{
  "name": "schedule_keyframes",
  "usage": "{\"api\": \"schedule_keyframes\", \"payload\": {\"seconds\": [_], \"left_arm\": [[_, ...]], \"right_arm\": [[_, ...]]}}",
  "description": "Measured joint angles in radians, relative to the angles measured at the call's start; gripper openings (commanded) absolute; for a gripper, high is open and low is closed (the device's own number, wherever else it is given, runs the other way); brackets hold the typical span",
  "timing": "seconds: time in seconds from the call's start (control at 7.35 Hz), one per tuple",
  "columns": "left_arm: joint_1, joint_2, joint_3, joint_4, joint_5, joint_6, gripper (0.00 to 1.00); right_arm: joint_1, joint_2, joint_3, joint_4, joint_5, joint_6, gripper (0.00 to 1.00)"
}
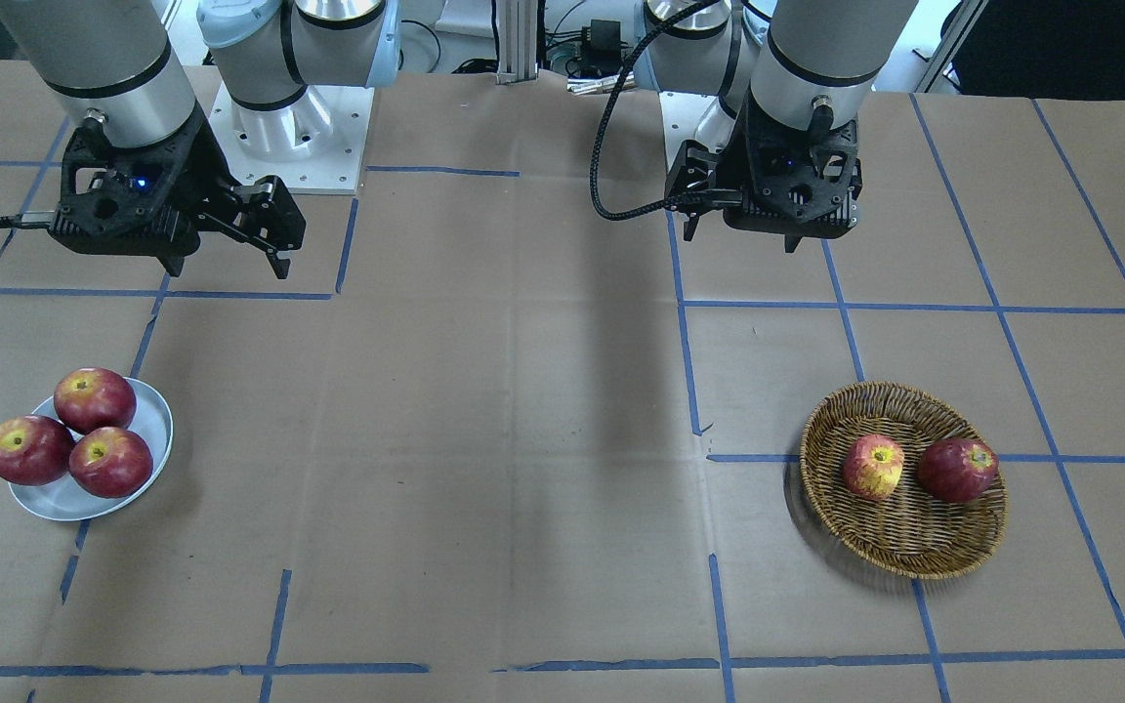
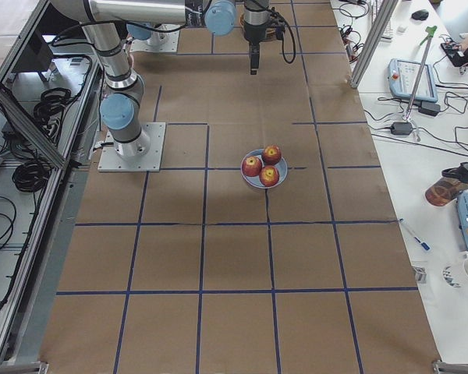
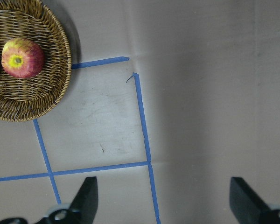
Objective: Transfer apple from basket to plate
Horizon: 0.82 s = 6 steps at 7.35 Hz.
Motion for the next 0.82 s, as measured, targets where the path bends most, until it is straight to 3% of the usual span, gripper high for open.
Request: {"api": "schedule_keyframes", "payload": {"seconds": [0.82], "left_arm": [[-0.004, -0.001, 0.026, -0.010, 0.000, -0.011, 1.00]], "right_arm": [[0.000, 0.000, 0.001, 0.000, 0.000, 0.000, 1.00]]}}
